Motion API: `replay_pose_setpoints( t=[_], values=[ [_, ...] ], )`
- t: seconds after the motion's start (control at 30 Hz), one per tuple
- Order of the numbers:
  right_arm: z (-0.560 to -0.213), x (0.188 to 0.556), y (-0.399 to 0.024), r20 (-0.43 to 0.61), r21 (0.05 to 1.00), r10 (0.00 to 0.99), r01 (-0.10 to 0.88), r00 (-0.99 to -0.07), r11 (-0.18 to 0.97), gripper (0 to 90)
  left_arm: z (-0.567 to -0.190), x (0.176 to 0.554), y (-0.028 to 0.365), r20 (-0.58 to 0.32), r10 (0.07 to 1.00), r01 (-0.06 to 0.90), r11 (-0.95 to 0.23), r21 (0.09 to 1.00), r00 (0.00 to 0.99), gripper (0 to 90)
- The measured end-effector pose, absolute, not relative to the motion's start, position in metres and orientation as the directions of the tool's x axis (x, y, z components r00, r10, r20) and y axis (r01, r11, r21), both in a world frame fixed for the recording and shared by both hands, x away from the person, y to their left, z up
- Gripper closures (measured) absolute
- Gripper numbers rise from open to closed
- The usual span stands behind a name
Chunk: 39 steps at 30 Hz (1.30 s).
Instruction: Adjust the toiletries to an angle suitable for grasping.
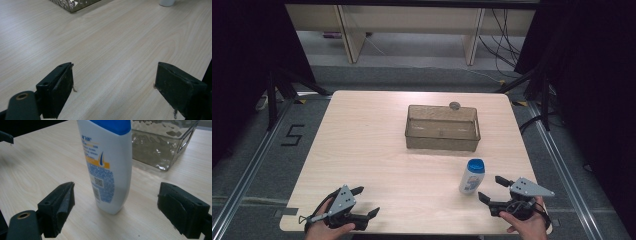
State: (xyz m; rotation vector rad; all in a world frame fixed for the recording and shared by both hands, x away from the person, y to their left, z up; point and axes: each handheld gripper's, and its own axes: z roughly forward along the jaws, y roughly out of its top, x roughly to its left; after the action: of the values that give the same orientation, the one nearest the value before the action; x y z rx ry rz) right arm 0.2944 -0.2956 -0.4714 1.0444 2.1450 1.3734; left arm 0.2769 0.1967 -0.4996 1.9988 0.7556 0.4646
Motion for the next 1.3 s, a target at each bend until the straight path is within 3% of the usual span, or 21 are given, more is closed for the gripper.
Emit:
replay_pose_setpoints(
  t=[0.3, 0.47, 0.93, 1.3],
  values=[
    [-0.472, 0.3, -0.285, 0.098, 0.889, 0.736, 0.392, -0.669, 0.238, 15.3, -0.5, 0.277, 0.197, 0.03, 0.673, 0.323, -0.393, 0.861, 0.739, 14.6],
    [-0.472, 0.306, -0.286, 0.051, 0.898, 0.725, 0.349, -0.687, 0.267, 15.3, -0.499, 0.276, 0.197, 0.032, 0.673, 0.322, -0.395, 0.86, 0.739, 14.7],
    [-0.473, 0.312, -0.277, 0.088, 0.895, 0.711, 0.369, -0.698, 0.251, 15.3, -0.499, 0.277, 0.197, 0.03, 0.667, 0.32, -0.395, 0.861, 0.744, 14.6],
    [-0.473, 0.319, -0.269, 0.056, 0.903, 0.696, 0.333, -0.716, 0.27, 15.3, -0.499, 0.277, 0.196, 0.034, 0.673, 0.323, -0.398, 0.859, 0.739, 14.6]
  ],
)
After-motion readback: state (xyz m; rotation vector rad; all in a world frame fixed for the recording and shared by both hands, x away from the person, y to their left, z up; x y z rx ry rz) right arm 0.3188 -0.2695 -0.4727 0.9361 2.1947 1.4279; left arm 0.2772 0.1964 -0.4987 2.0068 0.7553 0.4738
